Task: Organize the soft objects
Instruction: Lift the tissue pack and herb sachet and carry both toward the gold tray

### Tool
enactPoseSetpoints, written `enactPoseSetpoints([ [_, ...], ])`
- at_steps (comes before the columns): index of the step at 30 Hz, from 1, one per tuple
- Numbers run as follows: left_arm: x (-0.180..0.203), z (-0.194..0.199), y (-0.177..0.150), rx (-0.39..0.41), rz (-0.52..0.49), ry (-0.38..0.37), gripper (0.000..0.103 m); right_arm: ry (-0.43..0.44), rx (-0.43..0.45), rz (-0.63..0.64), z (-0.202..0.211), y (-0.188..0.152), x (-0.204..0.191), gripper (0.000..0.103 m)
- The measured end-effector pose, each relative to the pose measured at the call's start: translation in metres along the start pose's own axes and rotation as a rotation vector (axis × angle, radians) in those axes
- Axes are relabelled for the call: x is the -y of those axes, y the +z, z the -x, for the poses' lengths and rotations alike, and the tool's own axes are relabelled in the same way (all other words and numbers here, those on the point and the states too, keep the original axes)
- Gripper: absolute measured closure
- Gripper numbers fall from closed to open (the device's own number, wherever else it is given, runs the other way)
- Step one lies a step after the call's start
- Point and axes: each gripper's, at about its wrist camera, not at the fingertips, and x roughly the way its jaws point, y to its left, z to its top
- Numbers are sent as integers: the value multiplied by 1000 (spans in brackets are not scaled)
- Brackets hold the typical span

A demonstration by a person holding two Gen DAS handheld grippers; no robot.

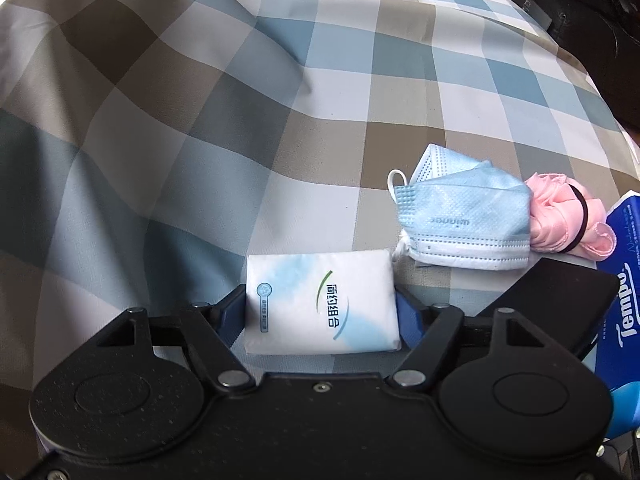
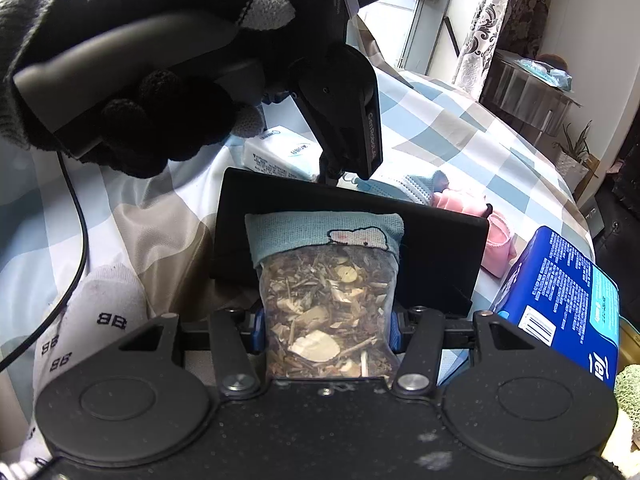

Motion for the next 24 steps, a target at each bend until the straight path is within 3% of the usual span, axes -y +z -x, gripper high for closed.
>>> enactPoseSetpoints([
  [6, -17, 43, -1, 110, 40, 26, 34, 26, -7, -38, 10, 16, 4, 62],
  [15, -30, 109, 20, 246, 88, -3, 34, 30, 89, -244, 70, 46, 45, 63],
  [20, -11, 133, 27, 258, 43, -48, 34, -22, 154, -337, 114, 45, 78, 63],
  [24, 18, 154, 32, 267, -33, -93, 34, -112, 189, -414, 147, 32, 111, 63],
])
